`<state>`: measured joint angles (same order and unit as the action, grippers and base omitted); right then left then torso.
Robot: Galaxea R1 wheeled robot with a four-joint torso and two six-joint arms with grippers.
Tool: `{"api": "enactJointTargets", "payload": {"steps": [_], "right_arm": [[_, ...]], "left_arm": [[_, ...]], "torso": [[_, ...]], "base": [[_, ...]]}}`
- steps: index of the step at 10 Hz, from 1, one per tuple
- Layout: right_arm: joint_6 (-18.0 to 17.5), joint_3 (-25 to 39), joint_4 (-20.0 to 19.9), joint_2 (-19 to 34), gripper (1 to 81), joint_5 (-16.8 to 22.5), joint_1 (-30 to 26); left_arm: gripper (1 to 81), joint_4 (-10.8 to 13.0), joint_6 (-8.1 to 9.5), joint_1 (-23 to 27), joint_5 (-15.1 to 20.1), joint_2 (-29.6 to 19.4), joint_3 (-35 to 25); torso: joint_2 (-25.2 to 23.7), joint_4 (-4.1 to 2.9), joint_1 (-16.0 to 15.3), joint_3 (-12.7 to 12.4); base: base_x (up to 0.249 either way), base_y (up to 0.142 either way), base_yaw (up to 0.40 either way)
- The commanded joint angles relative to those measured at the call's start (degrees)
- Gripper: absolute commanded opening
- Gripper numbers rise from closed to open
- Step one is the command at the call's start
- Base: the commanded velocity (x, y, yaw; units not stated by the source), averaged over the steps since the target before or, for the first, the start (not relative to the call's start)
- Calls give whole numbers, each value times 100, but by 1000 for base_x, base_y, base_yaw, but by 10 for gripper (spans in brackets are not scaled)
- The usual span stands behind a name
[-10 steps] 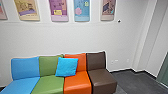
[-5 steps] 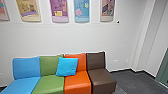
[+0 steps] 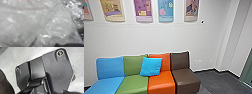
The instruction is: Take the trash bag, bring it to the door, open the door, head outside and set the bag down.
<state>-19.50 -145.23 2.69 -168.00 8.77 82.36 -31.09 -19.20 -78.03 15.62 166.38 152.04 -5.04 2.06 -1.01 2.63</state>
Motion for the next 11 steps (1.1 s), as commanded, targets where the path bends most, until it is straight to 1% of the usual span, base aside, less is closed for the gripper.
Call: {"api": "enactJointTargets", "payload": {"steps": [1, 9, 11], "right_arm": [[8, 48, 29, 18, 811, 319, -364], [-1, 57, 29, 18, 811, 310, -338], [8, 57, 29, 18, 811, 310, -338]], "left_arm": [[10, -12, 13, 398, 451, -43, 19], [10, -12, 22, 398, 451, -25, 45], [10, -12, 22, 398, 451, -25, 45]], "torso": [[0, 0, 0, 0], [0, 2, 0, 0], [0, 2, 0, 0]], "base": [[0, 0, -371], [0, 0, -377], [0, 0, -319]]}}
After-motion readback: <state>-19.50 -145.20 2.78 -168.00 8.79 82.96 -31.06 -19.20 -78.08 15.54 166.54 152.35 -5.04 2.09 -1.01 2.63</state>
